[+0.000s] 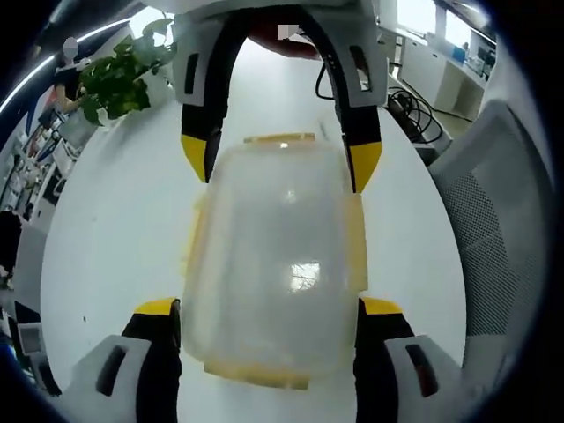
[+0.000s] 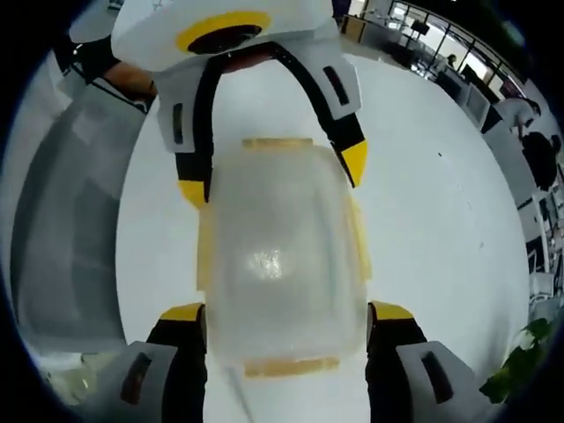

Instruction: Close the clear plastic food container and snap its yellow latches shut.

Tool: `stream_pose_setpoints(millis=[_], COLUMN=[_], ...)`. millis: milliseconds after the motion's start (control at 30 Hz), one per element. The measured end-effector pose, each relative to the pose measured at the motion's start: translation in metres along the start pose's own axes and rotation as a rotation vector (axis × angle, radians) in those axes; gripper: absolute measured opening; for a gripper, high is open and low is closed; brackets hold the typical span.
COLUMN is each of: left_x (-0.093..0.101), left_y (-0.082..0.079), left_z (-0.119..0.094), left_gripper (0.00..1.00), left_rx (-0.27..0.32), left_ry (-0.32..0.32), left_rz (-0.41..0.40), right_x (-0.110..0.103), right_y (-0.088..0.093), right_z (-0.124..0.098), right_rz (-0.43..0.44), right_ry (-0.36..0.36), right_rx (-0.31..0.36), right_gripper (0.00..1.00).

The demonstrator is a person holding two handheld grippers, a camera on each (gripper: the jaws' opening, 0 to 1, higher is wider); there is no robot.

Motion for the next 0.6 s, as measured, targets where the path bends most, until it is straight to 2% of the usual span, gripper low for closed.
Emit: stream_pose_setpoints(millis=[367, 600], left_x=[0.003, 0.008], left_y=[0.003, 0.012], left_z=[-0.002, -0.006], left_gripper=[0.81, 0.81], left_rx=[0.018, 0.038], left_ry=[-0.008, -0.016], left_rz=[-0.022, -0.051], right_x=[0.000, -0.003], right_y=[-0.001, -0.011], right_z=[0.001, 0.005], right_rz=[-0.013, -0.036], right_ry=[-0.012, -0.023], right_rx=[-0.006, -0.025], right_gripper=[0.73, 0.73])
Point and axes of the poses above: the point that each gripper's makers call its tool centre point, and the gripper's own axes: z roughly forward along the fingers, x roughly to its right, y roughly out of its underside, the point moved 10 cm from there along -z, roughly backward along the fingers, and after that the axes turned 4 degrees about -z, right-handed, at the moved point
